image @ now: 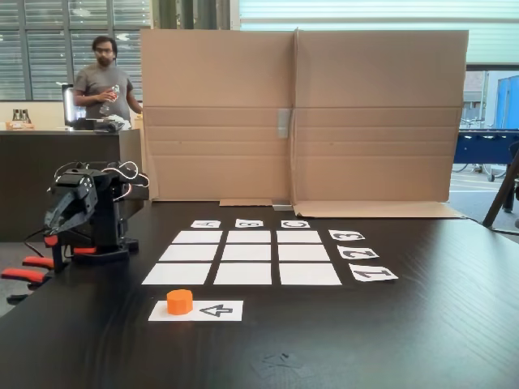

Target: Pick up the round, orange token and place it in the grid on square B3.

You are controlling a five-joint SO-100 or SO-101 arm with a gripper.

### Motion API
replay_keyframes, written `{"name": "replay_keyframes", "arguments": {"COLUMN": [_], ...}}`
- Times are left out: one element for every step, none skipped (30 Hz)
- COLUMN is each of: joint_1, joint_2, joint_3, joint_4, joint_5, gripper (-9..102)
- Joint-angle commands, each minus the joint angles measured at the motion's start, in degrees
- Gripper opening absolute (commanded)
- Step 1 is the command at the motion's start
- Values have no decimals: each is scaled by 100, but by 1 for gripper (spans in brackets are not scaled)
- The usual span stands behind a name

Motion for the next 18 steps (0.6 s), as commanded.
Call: {"name": "replay_keyframes", "arguments": {"joint_1": [290,290,290,290,290,290,290,290,290,290,281,281,281,281,290,290,272,255], "joint_2": [62,62,62,62,53,53,53,53,53,53,53,53,53,53,53,53,44,35], "joint_3": [9,9,9,9,9,9,9,9,9,9,9,9,9,9,9,9,9,0], "joint_4": [53,53,53,53,53,53,53,53,53,53,53,53,53,53,53,53,53,44], "joint_5": [79,79,79,79,79,79,79,79,79,79,79,79,79,88,97,88,79,62], "gripper": [-1,-1,-1,-1,-1,-1,-1,-1,-1,-1,-1,-1,-1,-1,-1,-1,-1,-1]}}
